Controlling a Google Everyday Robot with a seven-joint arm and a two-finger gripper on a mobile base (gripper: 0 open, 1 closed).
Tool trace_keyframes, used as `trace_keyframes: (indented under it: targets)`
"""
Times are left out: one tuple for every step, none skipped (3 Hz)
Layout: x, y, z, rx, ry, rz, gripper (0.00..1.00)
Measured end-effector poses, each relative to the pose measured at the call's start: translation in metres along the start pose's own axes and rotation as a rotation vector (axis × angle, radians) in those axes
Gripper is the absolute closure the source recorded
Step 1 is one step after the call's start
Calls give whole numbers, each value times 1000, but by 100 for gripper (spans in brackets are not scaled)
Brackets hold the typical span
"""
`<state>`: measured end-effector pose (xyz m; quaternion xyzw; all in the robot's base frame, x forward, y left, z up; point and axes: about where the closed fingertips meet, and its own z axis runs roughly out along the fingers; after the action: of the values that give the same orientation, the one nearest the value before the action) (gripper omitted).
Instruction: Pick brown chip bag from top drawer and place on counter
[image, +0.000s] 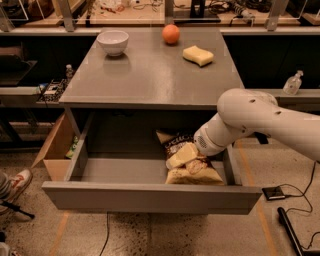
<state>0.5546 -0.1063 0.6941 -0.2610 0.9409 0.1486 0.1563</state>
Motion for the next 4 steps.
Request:
trace_keyframes:
  targets:
    - [2,-7,13,21,6,30,0]
    - [5,-11,24,38,17,47,0]
    - [7,-11,33,41,34,56,0]
    - [9,-10,41,34,57,70,14]
